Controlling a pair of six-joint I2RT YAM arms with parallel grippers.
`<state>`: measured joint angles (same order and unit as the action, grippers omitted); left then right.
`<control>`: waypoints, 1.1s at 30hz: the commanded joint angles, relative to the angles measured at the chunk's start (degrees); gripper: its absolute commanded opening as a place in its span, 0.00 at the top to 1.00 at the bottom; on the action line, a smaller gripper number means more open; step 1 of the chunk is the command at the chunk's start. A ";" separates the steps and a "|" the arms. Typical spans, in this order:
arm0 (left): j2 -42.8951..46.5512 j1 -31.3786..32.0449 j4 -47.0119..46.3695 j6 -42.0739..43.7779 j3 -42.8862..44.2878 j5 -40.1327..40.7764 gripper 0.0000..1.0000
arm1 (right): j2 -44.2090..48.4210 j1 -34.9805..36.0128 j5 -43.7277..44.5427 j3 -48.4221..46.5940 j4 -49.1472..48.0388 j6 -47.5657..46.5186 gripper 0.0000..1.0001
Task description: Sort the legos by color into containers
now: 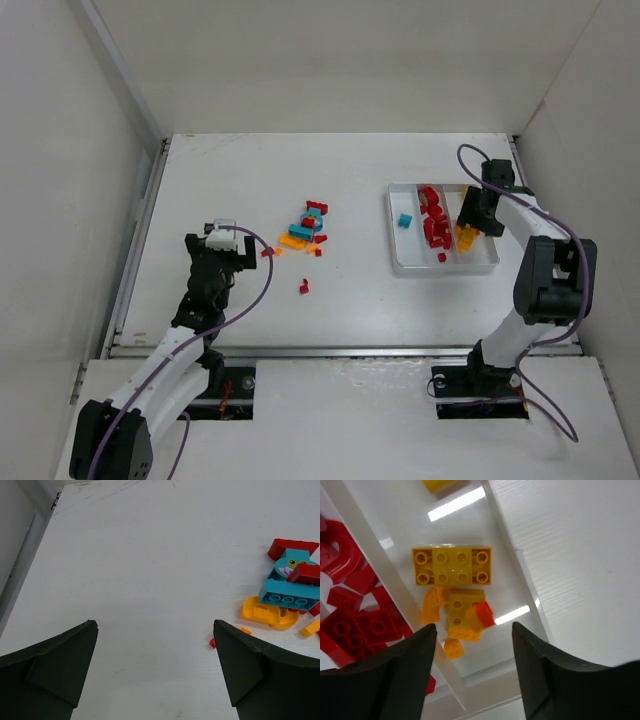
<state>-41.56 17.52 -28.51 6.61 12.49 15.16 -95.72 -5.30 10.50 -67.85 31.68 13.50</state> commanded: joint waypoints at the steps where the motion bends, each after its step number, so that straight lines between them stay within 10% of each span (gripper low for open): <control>1: 0.96 -0.20 -3.30 0.24 -0.54 -0.39 0.00 | 0.27 0.91 1.71 -4.30 1.63 -1.02 0.31; 10: 0.96 -1.25 -3.30 0.24 -0.54 -1.45 0.00 | 3.88 28.34 4.10 -11.15 1.82 -6.37 0.23; 17: 0.96 -1.79 -3.30 -0.28 -0.54 -1.45 0.00 | -13.50 49.57 -4.26 -25.09 -1.28 -8.93 0.28; 33: 0.96 -2.31 -2.78 -0.28 -0.54 -1.97 0.00 | -32.07 53.55 -1.01 -37.61 4.27 0.83 0.33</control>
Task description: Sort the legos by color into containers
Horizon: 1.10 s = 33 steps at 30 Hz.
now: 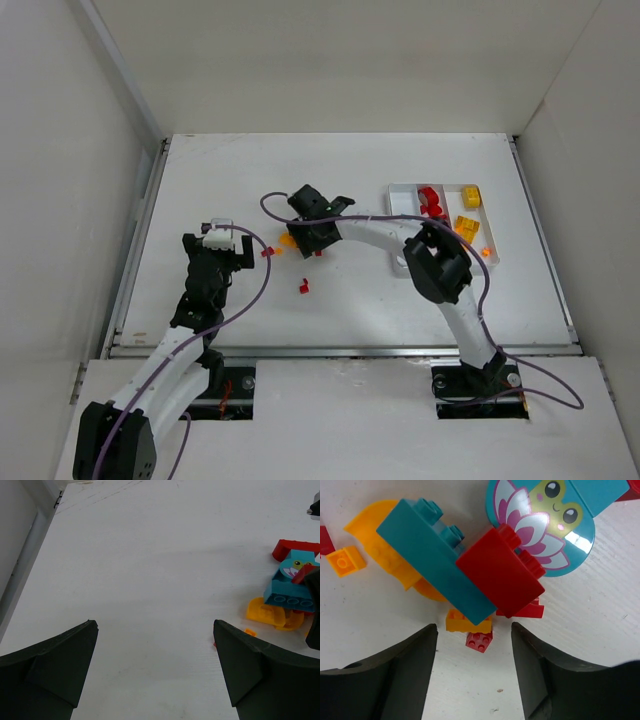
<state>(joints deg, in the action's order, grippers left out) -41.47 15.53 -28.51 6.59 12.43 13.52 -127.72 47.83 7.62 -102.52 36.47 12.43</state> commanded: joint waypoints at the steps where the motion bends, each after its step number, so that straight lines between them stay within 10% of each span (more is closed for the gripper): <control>1: 0.87 -0.32 -2.78 -0.26 -0.47 -0.33 0.00 | -0.07 0.42 1.18 -2.95 -1.57 1.90 0.35; 21: 0.87 -0.32 -2.25 -0.26 -0.47 -0.86 0.00 | 8.78 0.42 4.86 1.96 -3.85 3.38 0.86; 33: 0.87 -0.32 -2.25 0.27 0.05 -1.39 0.00 | 42.81 -30.99 9.78 35.71 -8.44 13.41 0.91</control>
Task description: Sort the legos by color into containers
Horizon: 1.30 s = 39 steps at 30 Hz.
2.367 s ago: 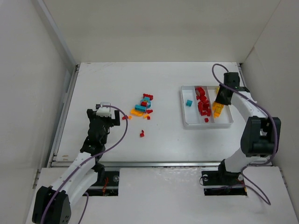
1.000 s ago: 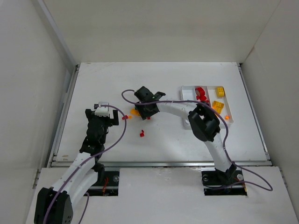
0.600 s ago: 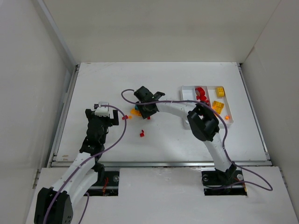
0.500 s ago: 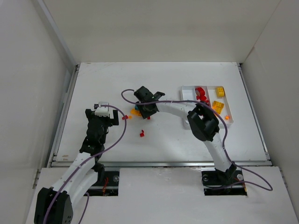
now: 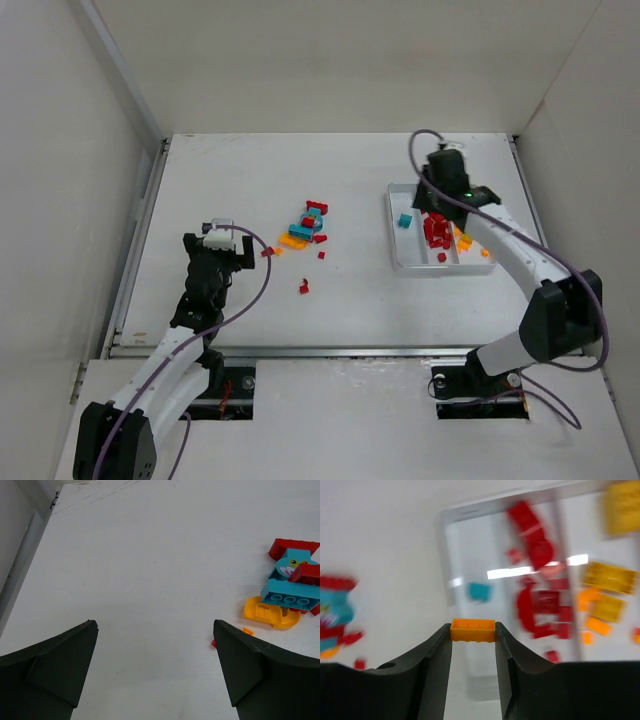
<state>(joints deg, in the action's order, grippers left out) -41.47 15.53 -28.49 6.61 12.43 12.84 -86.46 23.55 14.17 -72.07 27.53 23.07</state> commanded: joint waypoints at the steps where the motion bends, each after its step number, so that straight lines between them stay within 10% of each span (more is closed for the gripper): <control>1: 0.87 -0.32 -2.27 0.24 0.05 -1.32 0.00 | 2.86 -9.20 3.75 8.06 0.51 2.77 0.91; 11: 0.87 -0.32 5.63 0.24 3.39 -9.32 0.00 | -1.60 -27.24 0.68 10.82 -1.86 0.31 0.83; 15: -0.19 -0.32 5.64 1.73 3.92 -13.36 0.00 | -4.15 -27.24 -0.11 8.89 -2.48 0.31 0.33; 20: -4.31 -0.32 6.34 11.91 7.42 -21.01 0.00 | -3.55 -27.24 -0.81 8.35 -2.48 0.31 0.14; 29: -24.69 -4.54 23.29 39.06 19.11 -40.24 0.00 | 2.70 -15.83 3.22 3.97 -3.45 -5.75 0.11; 39: -44.02 -7.88 45.15 54.99 38.10 -42.02 0.32 | -3.45 -8.35 3.41 -3.68 -4.14 -8.21 0.11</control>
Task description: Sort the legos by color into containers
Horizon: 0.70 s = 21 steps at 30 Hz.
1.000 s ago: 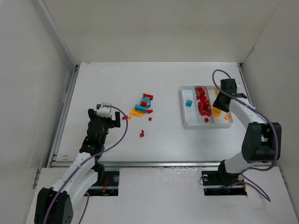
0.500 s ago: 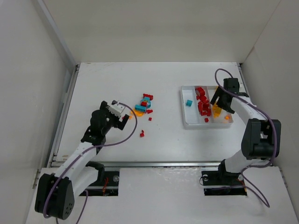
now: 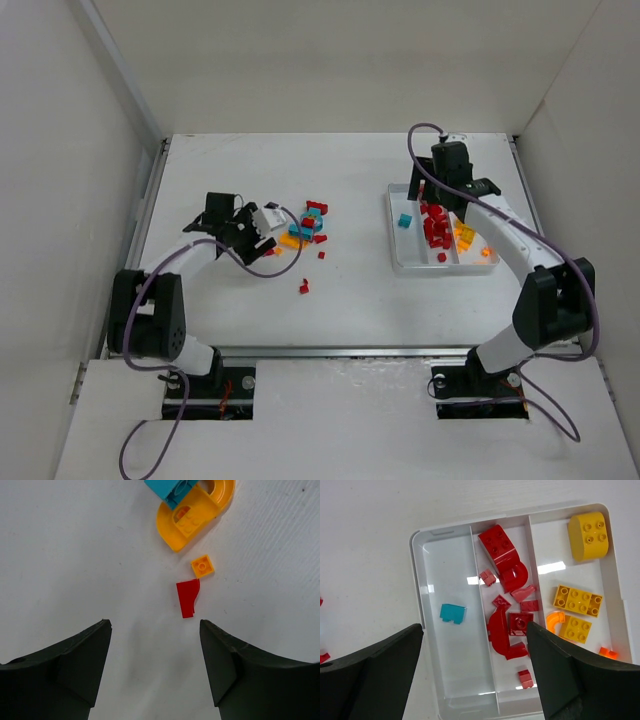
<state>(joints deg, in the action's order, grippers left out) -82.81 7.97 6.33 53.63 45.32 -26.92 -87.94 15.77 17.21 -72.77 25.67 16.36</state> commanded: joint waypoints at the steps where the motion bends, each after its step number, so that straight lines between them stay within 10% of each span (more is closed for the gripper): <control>1: -3.93 -0.32 12.20 9.46 6.52 -2.87 0.32 | -2.58 -0.56 0.37 -3.51 -2.29 -1.51 0.11; 16: -15.27 3.02 20.57 10.46 14.26 -1.65 0.41 | -8.83 -0.56 1.68 -7.74 -1.59 -3.97 0.11; 21: -17.65 3.02 19.43 9.22 15.59 0.28 0.66 | -8.83 -0.56 2.21 -7.74 -1.59 -3.97 0.11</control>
<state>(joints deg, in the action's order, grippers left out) -99.31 11.03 25.34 63.70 59.48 -27.77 -96.90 15.33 18.06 -77.97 25.36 12.99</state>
